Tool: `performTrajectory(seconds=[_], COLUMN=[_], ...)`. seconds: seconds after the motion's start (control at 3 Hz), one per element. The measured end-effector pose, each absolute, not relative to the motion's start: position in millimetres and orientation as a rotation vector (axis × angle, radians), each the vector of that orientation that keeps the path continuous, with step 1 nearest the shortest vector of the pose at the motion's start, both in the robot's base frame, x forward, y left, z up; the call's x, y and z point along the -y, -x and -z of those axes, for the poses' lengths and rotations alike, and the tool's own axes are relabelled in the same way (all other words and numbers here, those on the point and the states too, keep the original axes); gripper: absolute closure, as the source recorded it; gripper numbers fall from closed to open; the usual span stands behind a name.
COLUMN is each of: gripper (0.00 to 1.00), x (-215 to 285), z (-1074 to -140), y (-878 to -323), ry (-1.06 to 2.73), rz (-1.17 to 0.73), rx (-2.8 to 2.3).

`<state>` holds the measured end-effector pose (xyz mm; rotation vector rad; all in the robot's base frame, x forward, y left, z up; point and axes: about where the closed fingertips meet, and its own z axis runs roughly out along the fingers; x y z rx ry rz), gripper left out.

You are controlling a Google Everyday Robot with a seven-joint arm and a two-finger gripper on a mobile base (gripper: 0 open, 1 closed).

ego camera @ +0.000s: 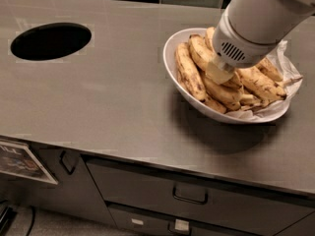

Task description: Pick banana from white bowl

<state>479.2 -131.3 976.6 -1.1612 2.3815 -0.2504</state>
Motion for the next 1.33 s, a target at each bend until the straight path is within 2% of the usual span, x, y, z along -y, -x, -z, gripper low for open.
performTrajectory(seconds=[0.33, 1.0, 1.33], gripper=[0.98, 0.57, 0.47], x=[131.3, 131.3, 130.2], z=[-976.7, -976.7, -981.2], y=[-479.1, -479.1, -476.9], ry=[1.161, 1.161, 1.153], rz=[0.25, 0.25, 0.257], rx=[-2.381, -2.381, -2.372])
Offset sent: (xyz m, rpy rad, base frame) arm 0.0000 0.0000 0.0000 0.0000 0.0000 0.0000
